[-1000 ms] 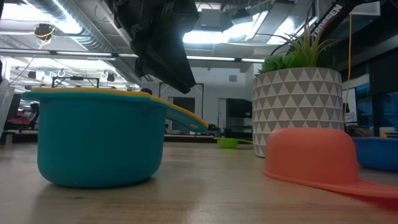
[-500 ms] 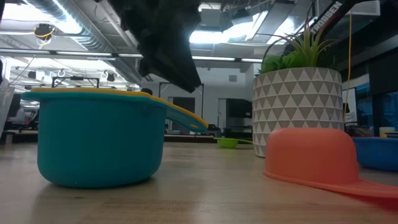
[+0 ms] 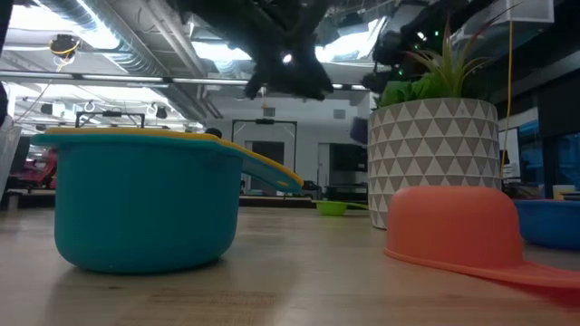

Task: Nest measuring cups in basket
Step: Stack the dark blue measuring cup on top of the yellow measuring cup

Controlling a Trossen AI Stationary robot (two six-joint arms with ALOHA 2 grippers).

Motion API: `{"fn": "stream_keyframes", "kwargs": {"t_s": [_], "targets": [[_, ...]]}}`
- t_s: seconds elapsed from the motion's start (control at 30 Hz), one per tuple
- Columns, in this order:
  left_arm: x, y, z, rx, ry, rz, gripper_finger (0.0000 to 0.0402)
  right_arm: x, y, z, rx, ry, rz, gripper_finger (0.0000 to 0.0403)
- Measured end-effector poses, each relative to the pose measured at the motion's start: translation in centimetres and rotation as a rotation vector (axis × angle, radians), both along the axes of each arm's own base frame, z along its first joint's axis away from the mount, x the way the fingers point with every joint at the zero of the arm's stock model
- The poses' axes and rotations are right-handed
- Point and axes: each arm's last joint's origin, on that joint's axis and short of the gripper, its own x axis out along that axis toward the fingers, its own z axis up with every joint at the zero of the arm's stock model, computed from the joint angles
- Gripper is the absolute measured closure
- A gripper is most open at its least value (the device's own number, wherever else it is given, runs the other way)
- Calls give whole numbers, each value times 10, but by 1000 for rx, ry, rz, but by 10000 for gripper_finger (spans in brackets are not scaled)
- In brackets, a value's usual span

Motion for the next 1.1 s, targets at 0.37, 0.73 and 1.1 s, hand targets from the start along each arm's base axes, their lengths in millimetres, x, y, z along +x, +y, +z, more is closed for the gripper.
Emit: {"fn": "stream_keyframes", "kwargs": {"t_s": [0.37, 0.73, 1.1], "targets": [[4, 57, 30, 116, -265, 118, 302, 43, 42, 11, -108, -46, 123, 386], [-9, 99, 44, 64, -375, 214, 302, 67, 80, 11, -196, 16, 209, 386], [-20, 128, 49, -77, -450, 218, 302, 85, 109, 14, -267, -4, 268, 386]]}}
